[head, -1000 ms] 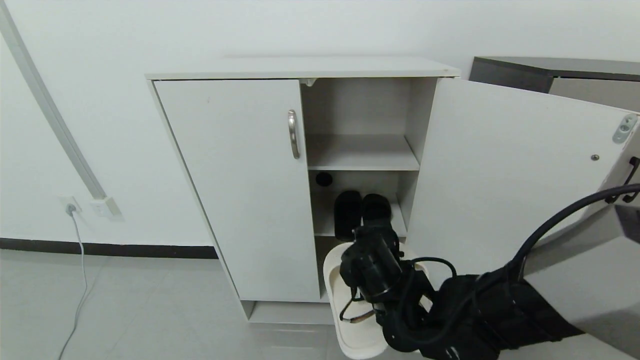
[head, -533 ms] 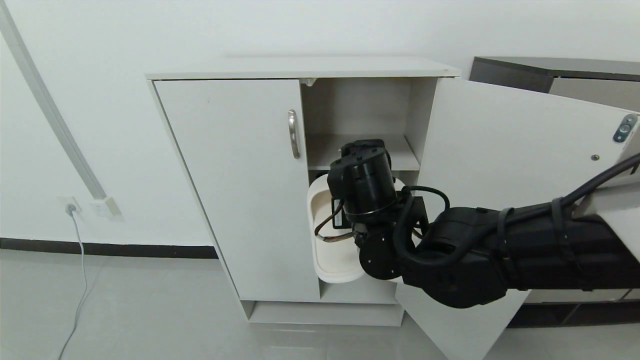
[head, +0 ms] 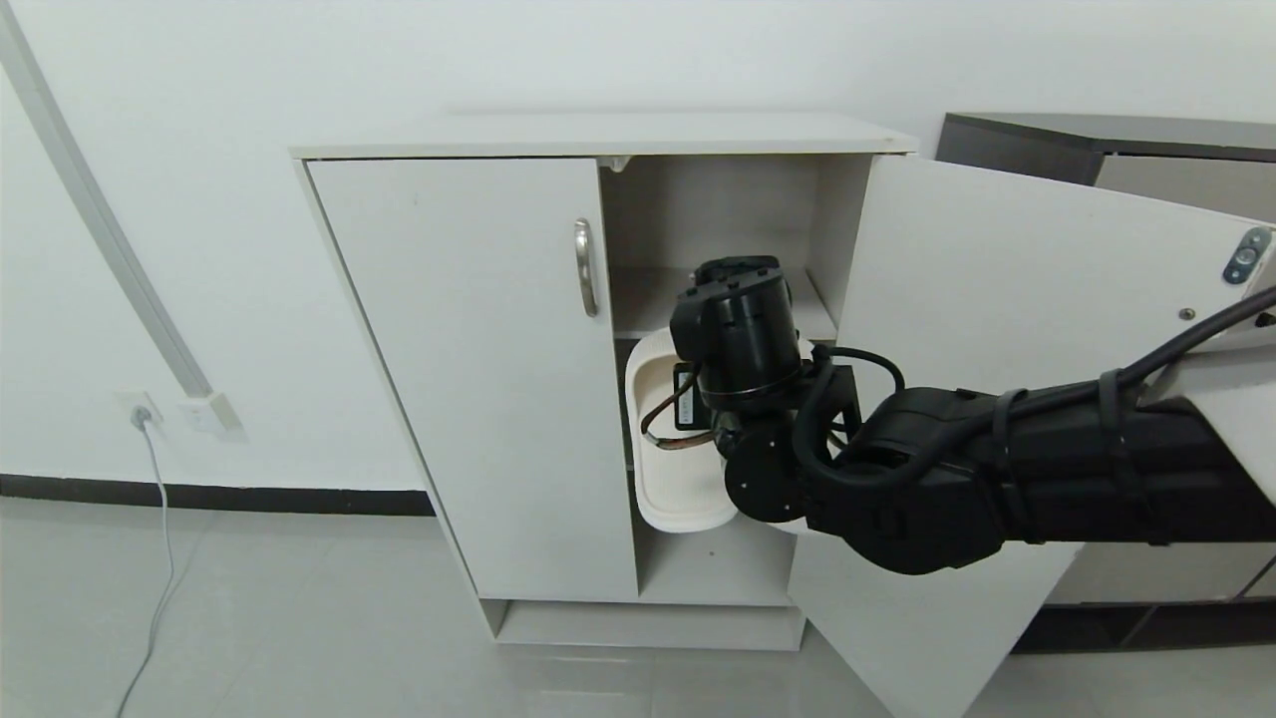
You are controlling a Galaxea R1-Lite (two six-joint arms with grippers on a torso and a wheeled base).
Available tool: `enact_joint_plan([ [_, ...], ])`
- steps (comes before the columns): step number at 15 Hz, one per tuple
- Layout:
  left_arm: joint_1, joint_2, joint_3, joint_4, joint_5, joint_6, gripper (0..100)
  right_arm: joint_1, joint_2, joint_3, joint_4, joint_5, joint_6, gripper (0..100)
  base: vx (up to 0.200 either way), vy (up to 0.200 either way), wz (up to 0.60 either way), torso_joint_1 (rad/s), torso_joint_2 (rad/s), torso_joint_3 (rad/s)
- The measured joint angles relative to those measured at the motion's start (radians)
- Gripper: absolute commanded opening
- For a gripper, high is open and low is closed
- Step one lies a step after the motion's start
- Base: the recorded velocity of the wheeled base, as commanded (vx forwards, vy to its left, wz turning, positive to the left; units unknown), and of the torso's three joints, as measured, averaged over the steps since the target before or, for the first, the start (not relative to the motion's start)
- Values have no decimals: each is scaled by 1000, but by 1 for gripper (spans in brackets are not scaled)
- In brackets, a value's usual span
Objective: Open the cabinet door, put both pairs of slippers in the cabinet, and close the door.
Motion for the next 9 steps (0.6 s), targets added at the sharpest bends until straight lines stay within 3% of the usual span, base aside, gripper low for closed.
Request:
enact_joint_plan([
  [9, 0, 0, 0, -1, -1, 1, 0, -14, 2, -2, 1, 1, -4, 0, 200, 0, 0, 2, 3, 5],
])
